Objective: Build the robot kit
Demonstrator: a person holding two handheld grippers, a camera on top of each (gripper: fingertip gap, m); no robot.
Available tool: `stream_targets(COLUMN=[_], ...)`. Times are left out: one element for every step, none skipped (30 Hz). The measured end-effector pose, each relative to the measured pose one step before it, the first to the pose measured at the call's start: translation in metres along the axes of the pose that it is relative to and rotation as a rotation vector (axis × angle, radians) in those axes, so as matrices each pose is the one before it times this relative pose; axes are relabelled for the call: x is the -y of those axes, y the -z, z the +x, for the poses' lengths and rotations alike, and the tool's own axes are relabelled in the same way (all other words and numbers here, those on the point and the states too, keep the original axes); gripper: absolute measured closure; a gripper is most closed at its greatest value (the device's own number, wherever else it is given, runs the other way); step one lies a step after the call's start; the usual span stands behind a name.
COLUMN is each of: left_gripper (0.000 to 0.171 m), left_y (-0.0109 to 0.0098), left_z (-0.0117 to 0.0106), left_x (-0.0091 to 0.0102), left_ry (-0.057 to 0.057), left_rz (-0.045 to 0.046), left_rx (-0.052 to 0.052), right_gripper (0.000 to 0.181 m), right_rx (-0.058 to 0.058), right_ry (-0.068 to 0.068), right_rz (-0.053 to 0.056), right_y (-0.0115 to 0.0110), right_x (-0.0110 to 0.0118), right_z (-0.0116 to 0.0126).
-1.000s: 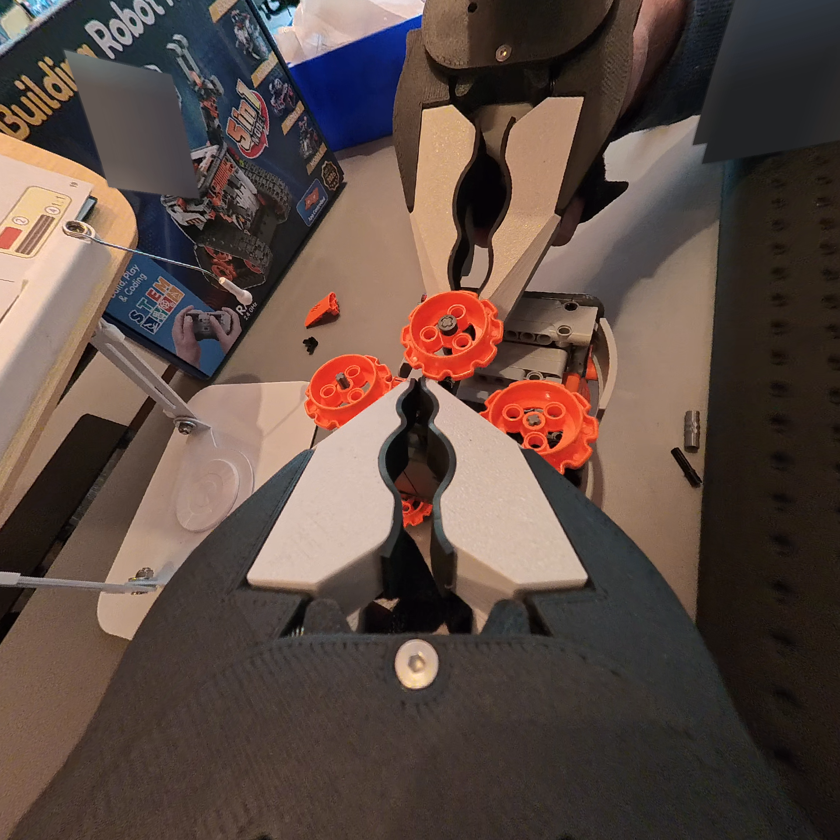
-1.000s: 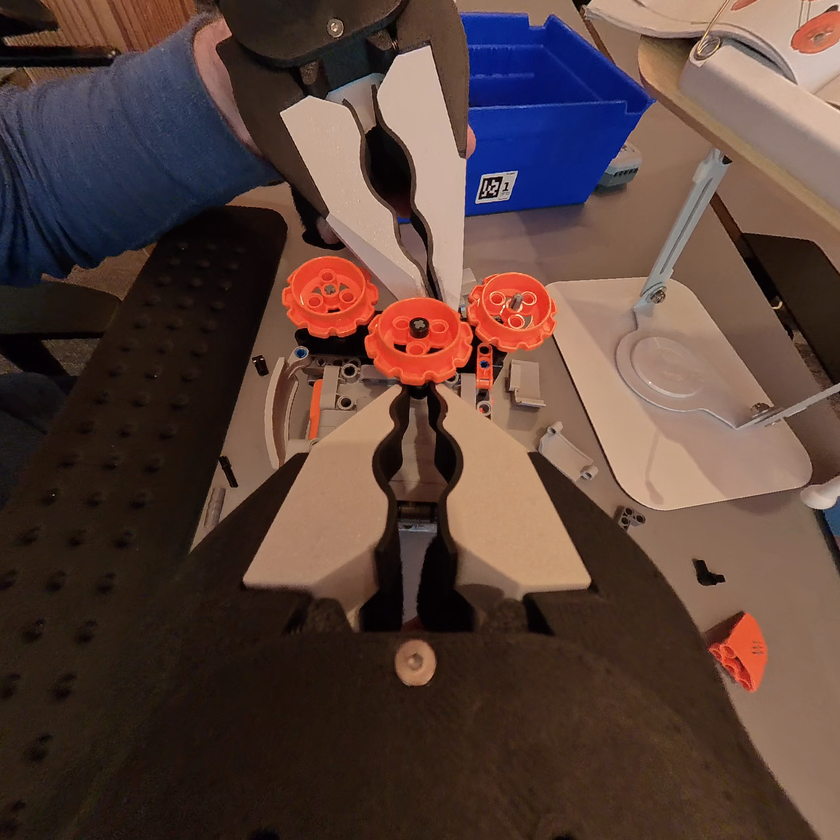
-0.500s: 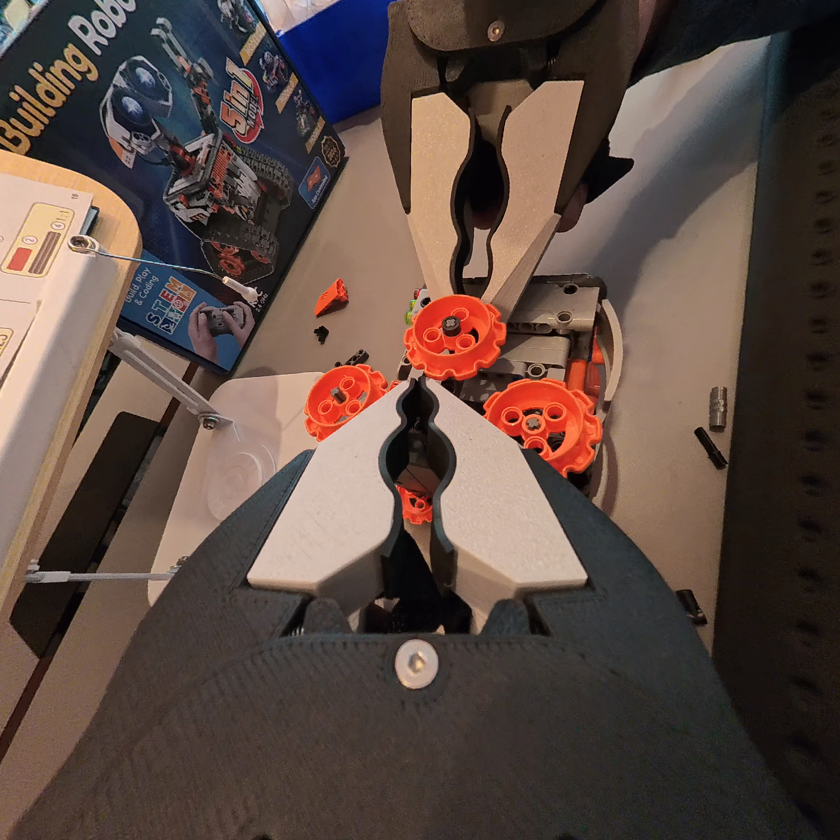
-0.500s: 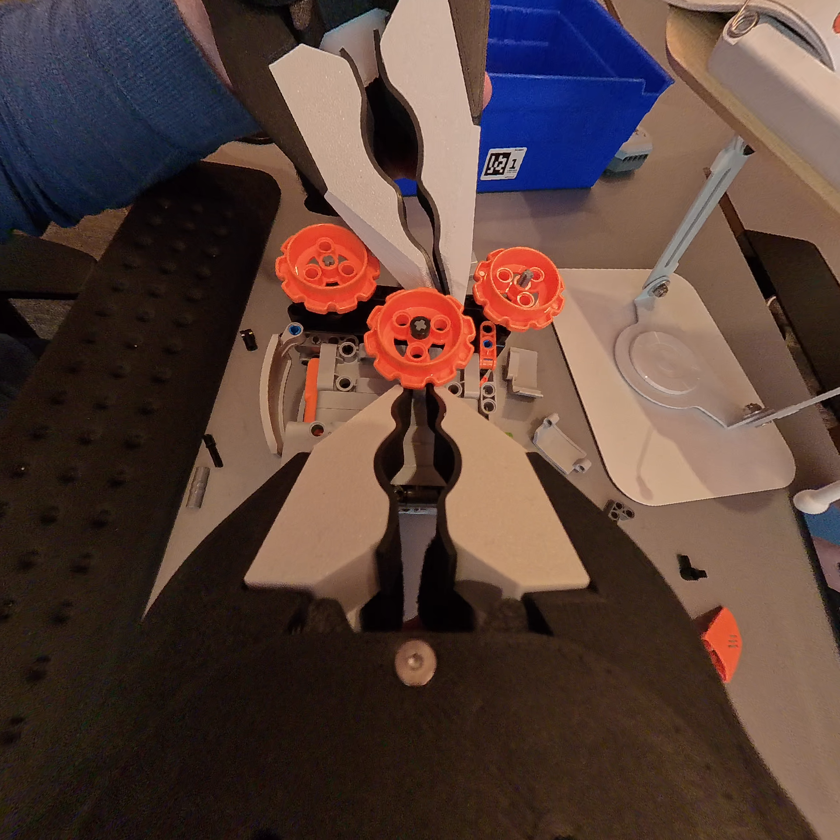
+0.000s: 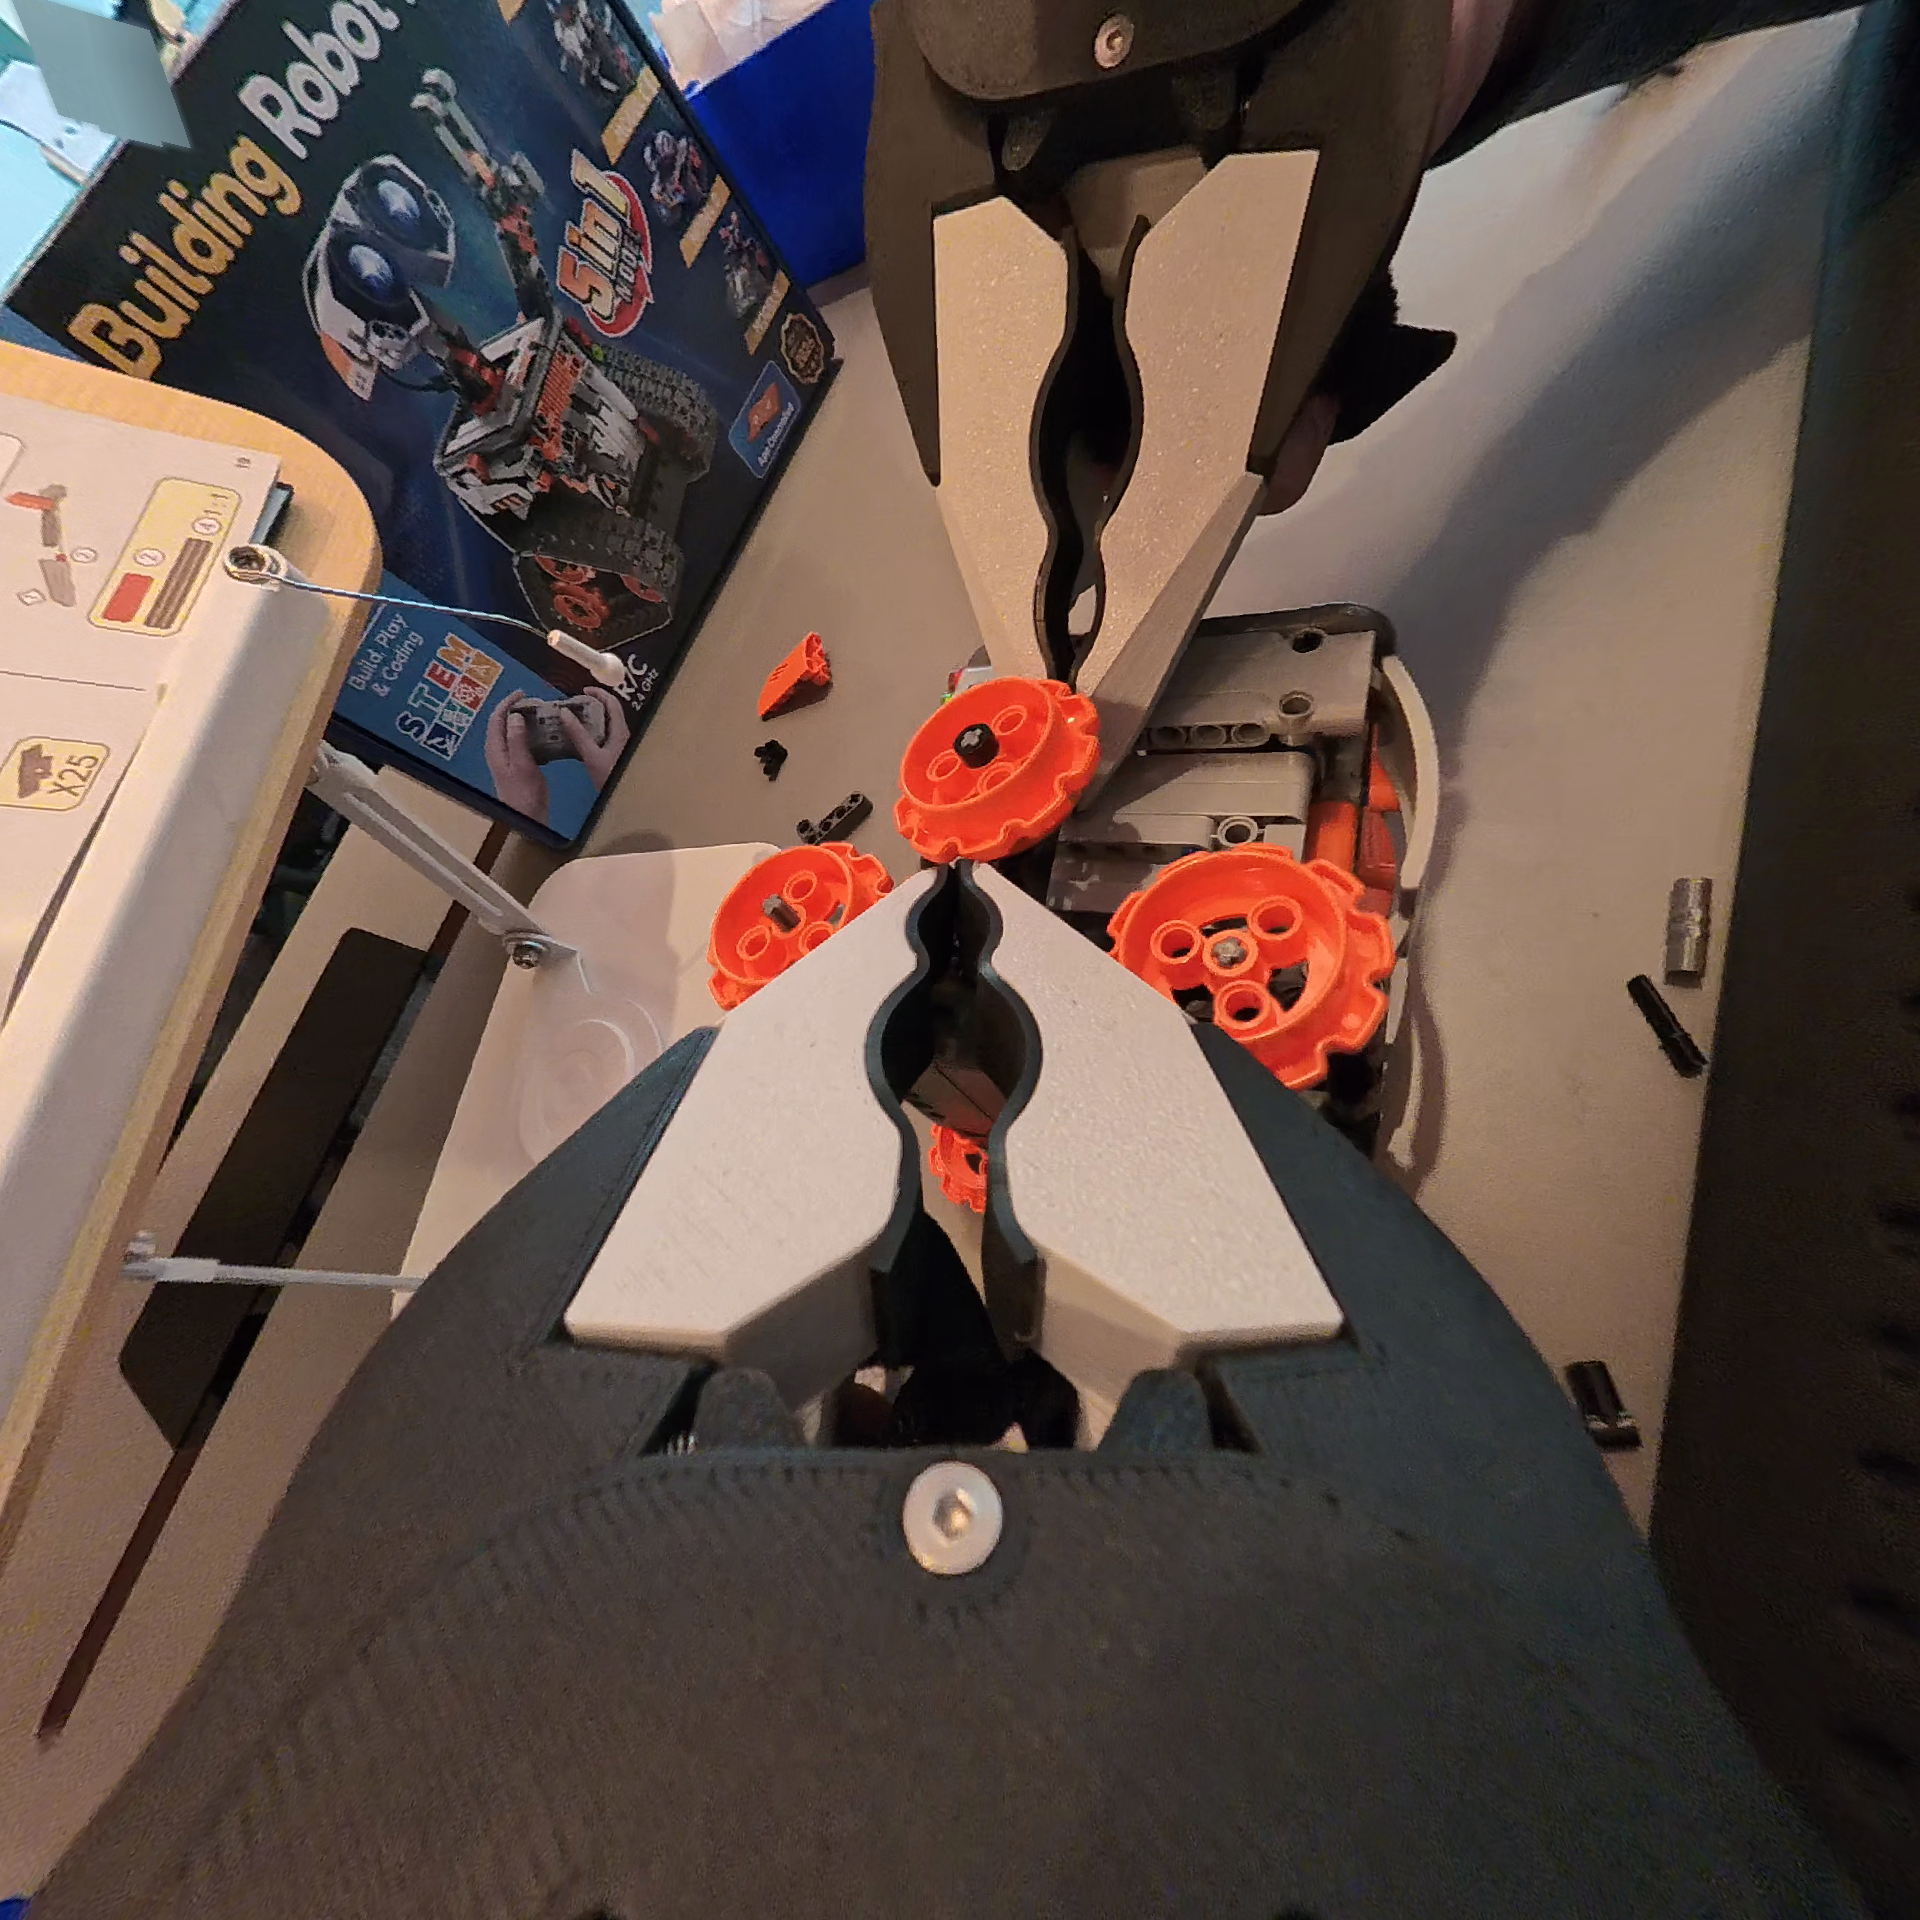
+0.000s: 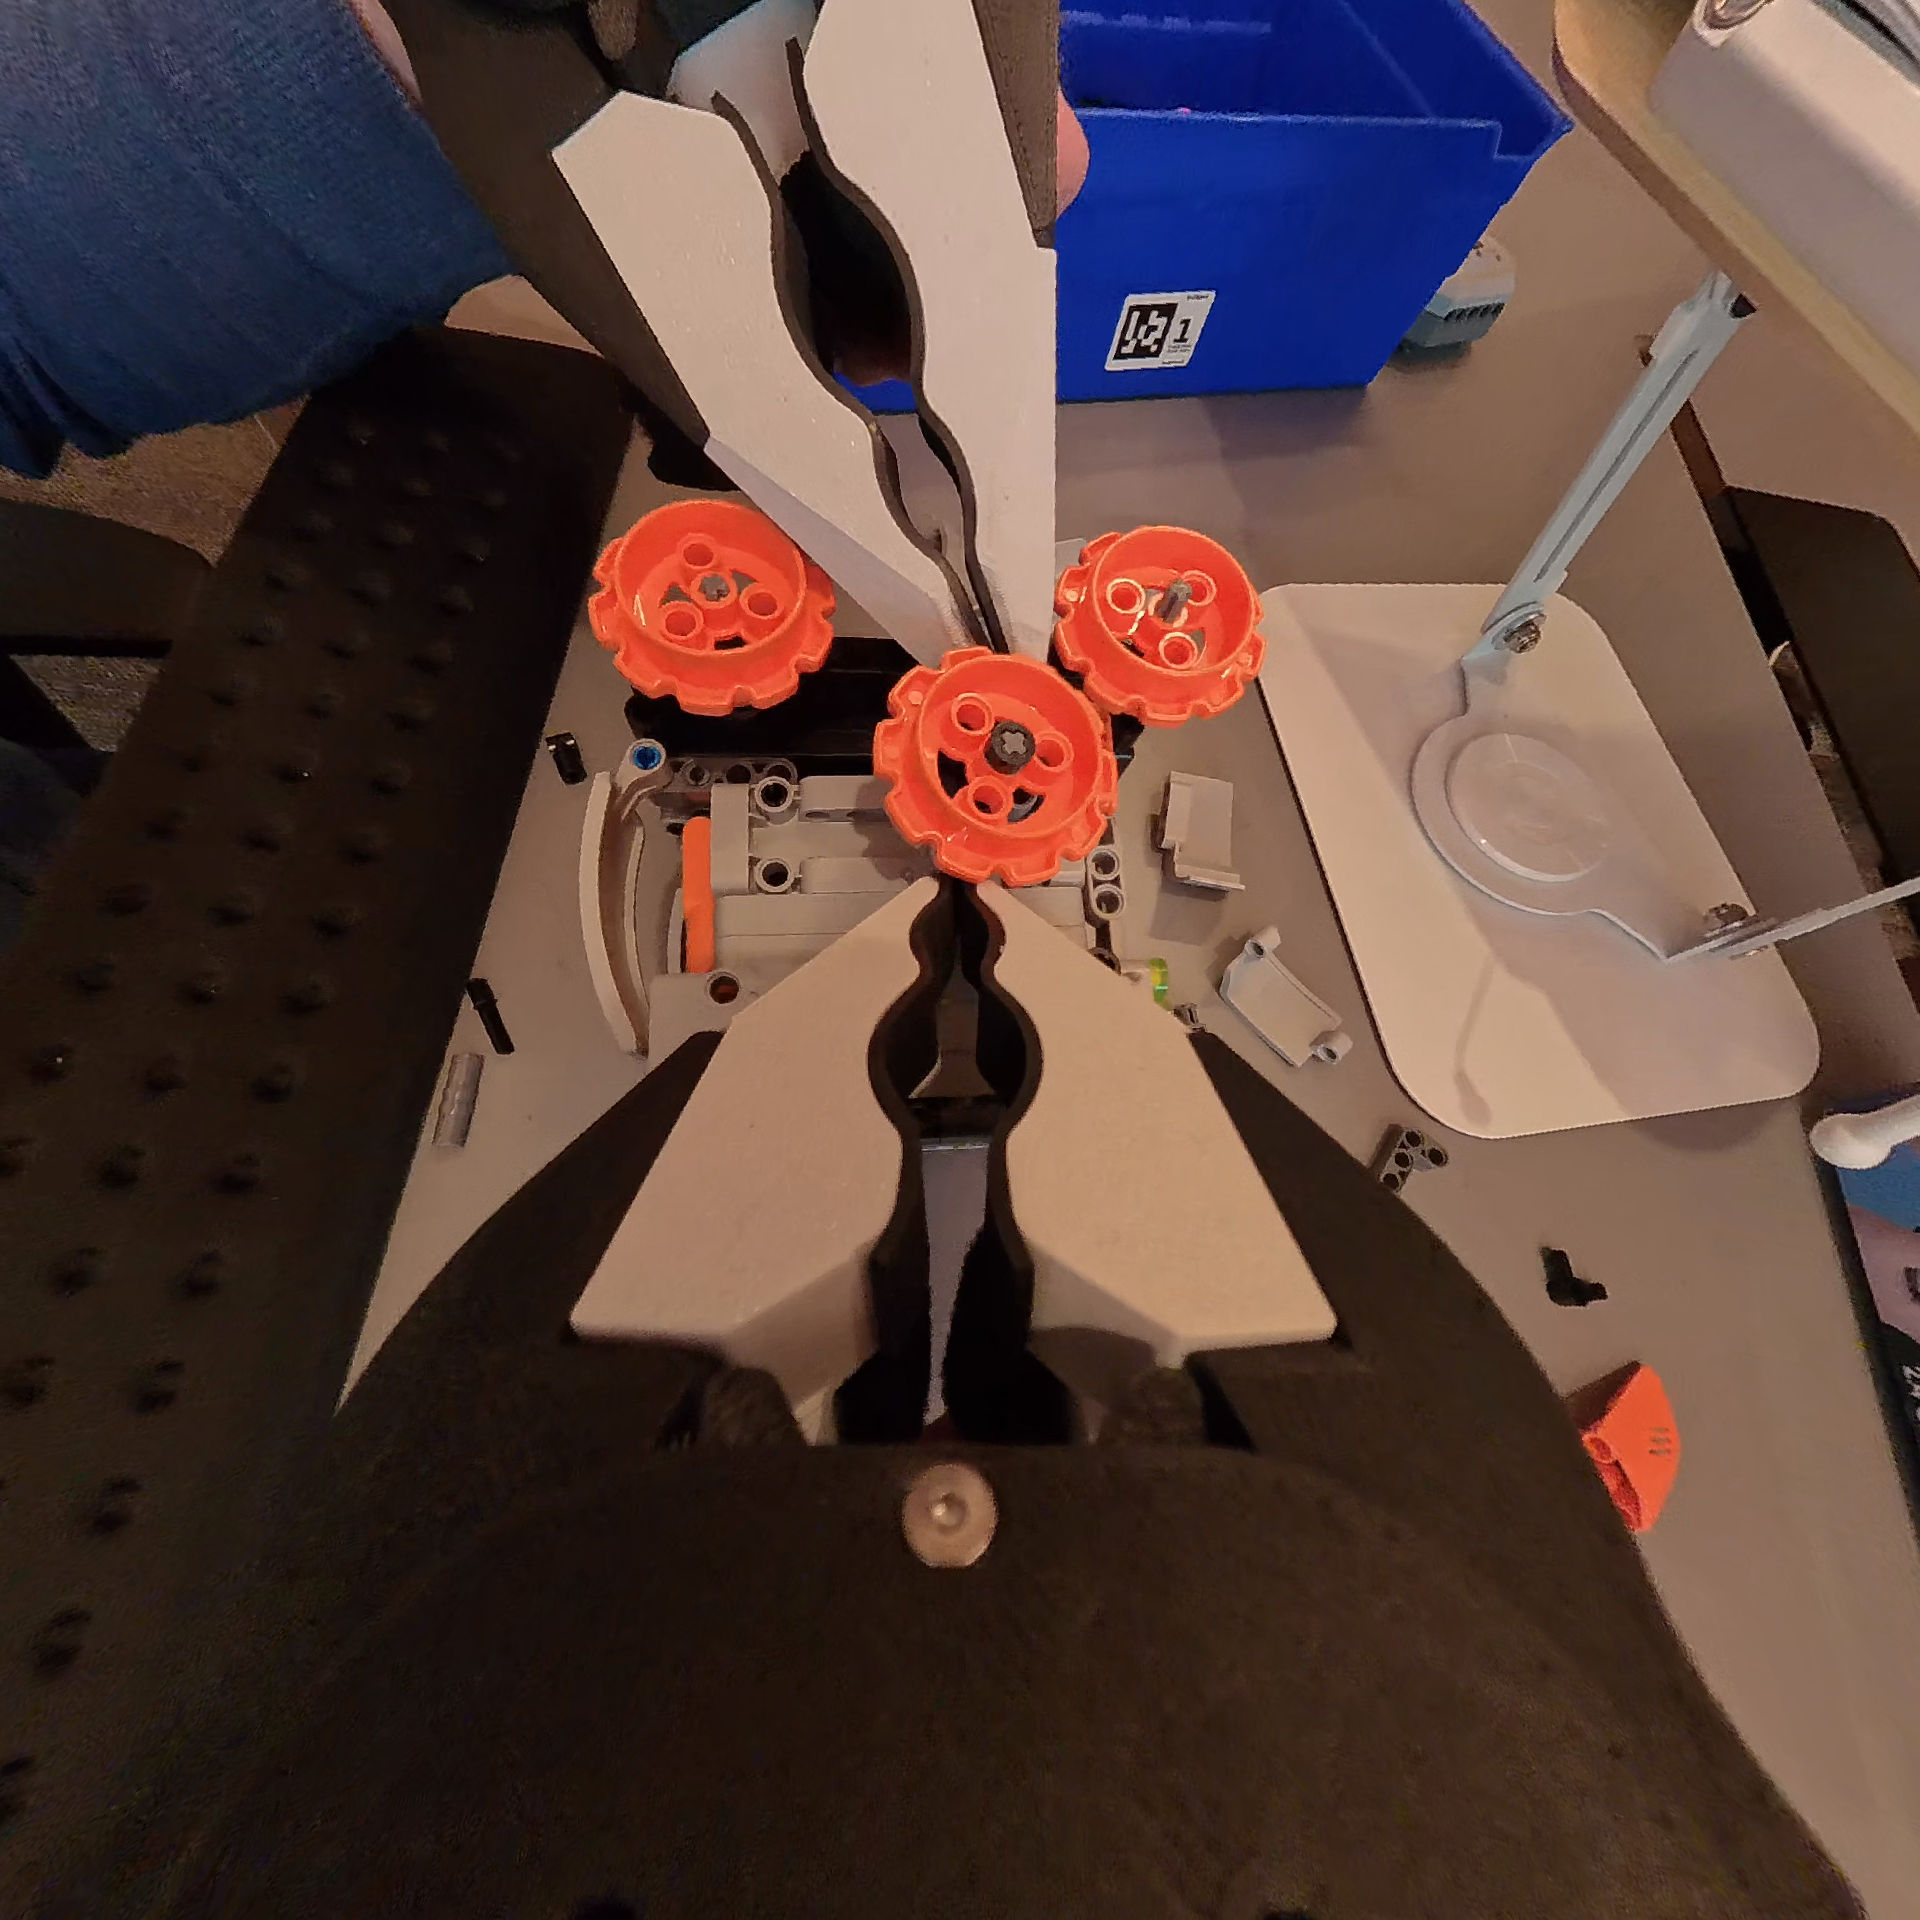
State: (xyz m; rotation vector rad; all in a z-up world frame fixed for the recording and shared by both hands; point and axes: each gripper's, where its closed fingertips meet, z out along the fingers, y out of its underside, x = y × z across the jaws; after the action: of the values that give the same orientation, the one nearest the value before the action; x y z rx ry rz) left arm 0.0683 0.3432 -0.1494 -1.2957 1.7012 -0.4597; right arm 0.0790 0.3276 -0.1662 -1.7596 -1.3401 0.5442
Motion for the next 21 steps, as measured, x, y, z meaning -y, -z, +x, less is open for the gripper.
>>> stream_targets(left_gripper=[0.171, 0.171, 0.171, 0.171, 0.171, 0.171, 0.171, 0.171, 0.171, 0.171, 0.171, 0.171, 0.171, 0.171, 0.171, 0.171, 0.171, 0.171, 0.171, 0.171, 0.171], left_y=[0.00055, -0.00005, 0.00068, 0.00093, 0.00041, 0.00057, 0.00042, 0.00036, 0.00047, 0.00093, 0.00083, 0.00045, 0.00069, 0.00059, 0.00043, 0.00041, 0.00064, 0.00064, 0.00043, 0.0002, 0.0], left_z=[0.00071, -0.00011, 0.00094, 0.00075, -0.00043, 0.00058, 0.00074, 0.00022, -0.00032, 0.00076, 0.00072, -0.00005, 0.00063, 0.00048, 0.00011, 0.0005, 0.00075, 0.00098, 0.00038, 0.00016, 0.00002], left_x=[0.00018, 0.00007, 0.00045, 0.0, -0.00038, -0.00027, 0.00041, 0.00015, -0.0001, 0.00011, 0.00037, 0.0, 0.00029, 0.00031, 0.00043, 0.00042, 0.0003, 0.00037, 0.00026, 0.00006, 0.0], left_ry=[-0.0026, -0.0073, -0.0102, -0.0093, -0.0137, -0.0178, -0.0199, 0.002, -0.0021, 0.0003, -0.0057, -0.0025, -0.0001, -0.0042, -0.0076, -0.0001, 0.0035, -0.0026, -0.008, -0.0032, 0.0011], left_rz=[0.00534, 0.00327, 0.00543, 0.00048, -0.00619, -0.00305, 0.00707, 0.00632, 0.00757, 0.00939, 0.00878, 0.00536, 0.00728, 0.00802, 0.0081, 0.00736, 0.00458, 0.00331, 0.002, 0.00282, 0.00152], left_rx=[-0.0023, 0.0068, 0.0009, 0.0029, 0.015, 0.0086, 0.0106, 0.0071, 0.0127, 0.005, 0.0073, 0.0112, 0.0032, 0.0036, 0.007, 0.0044, 0.0007, -0.0023, 0.0023, 0.0012, 0.0002], right_gripper=[0.181, 0.181, 0.181, 0.181, 0.181, 0.181, 0.181, 0.181, 0.181, 0.181, 0.181, 0.181, 0.181, 0.181, 0.181, 0.181, 0.181, 0.181, 0.181, 0.181, 0.181], right_rx=[-0.0017, -0.0022, -0.0043, -0.0075, -0.0086, -0.0073, -0.0045, -0.0047, -0.0036, 0.0007, -0.0008, -0.0033, 0.0006, 0.0008, -0.0027, -0.0046, -0.0035, 0.0001, 0.0013, -0.0012, -0.0019], right_ry=[0.0039, 0.0066, 0.008, 0.0078, 0.0095, 0.0095, 0.0093, 0.0108, 0.0056, 0.0009, 0.0068, 0.0096, 0.0062, 0.0047, 0.0052, 0.0071, 0.0079, 0.0019, 0.0002, 0.0049, 0.0042], right_rz=[-0.0017, -0.0007, -0.0019, -0.0039, -0.005, -0.0061, -0.0053, -0.0026, 0.0003, 0.0024, 0.0034, 0.0021, 0.0001, -0.001, -0.0015, -0.0008, 0.0008, 0.0013, 0.0006, 0.0002, 0.0012], right_y=[-0.00013, -0.00013, 0.00003, -0.00005, -0.00012, -0.00001, 0.0, -0.00002, -0.00012, -0.00023, -0.00024, -0.0001, 0.00005, 0.00001, -0.00013, -0.00008, -0.00002, 0.0, -0.00009, -0.00012, 0.00011], right_x=[0.00015, 0.00005, -0.00016, -0.00021, -0.00005, -0.00006, 0.00015, 0.00012, 0.0003, 0.00029, 0.00059, 0.00027, 0.00024, 0.00031, 0.00021, 0.00017, 0.00021, 0.00024, 0.00029, 0.00015, 0.0001], right_z=[-0.00004, -0.00006, 0.00037, 0.00048, 0.00045, 0.00016, -0.00021, -0.00032, -0.00024, -0.00061, -0.00072, -0.00059, -0.00094, -0.00069, -0.00045, -0.00022, -0.00047, -0.00061, -0.0003, 0.00002, -0.00002])
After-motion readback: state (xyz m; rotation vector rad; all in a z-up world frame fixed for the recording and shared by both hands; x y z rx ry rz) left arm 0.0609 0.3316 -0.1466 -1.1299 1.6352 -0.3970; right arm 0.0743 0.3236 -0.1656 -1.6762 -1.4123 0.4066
